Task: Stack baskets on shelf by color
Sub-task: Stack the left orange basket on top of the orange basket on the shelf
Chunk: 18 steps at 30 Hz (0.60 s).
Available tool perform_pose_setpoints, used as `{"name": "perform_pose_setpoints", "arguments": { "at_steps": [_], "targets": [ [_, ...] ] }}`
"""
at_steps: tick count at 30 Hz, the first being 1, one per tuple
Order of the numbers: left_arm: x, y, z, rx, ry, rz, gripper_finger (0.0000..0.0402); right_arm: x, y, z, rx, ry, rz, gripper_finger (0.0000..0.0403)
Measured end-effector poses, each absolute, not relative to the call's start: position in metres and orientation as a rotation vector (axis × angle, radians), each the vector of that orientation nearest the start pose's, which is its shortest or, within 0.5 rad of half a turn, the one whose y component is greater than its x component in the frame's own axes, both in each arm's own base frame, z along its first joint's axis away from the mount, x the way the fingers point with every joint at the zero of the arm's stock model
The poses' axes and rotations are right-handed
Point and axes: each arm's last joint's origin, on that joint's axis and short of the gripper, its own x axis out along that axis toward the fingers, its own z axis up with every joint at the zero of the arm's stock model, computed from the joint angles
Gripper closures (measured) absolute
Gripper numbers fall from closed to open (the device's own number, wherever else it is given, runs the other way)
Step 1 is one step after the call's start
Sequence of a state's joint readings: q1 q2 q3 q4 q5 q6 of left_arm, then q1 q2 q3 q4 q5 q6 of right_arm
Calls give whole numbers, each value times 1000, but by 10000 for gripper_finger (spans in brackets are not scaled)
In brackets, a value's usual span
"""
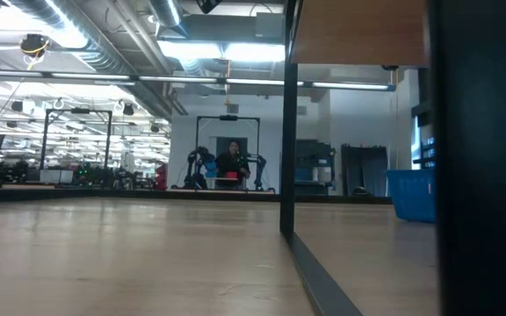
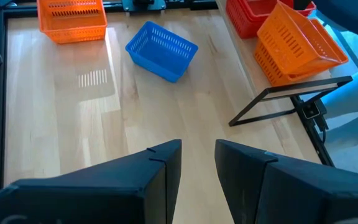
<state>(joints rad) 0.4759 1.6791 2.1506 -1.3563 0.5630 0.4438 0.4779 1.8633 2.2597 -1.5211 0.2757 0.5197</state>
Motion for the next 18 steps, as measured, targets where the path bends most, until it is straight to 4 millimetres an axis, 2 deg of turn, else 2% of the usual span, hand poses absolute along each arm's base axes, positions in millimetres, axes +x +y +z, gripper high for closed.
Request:
{"name": "perform_pose_setpoints", "arguments": {
  "at_steps": [7,14,18],
  "targets": [
    [272,123,459,-18,727,-247,312,311,142,416,86,1088,-80,401],
    [272,123,459,-18,727,-247,312,319,146,395,107,1171,-2,402],
    [272,123,459,-17,727,-247,312,321,148,391,121,1172,22,402]
  ]
}}
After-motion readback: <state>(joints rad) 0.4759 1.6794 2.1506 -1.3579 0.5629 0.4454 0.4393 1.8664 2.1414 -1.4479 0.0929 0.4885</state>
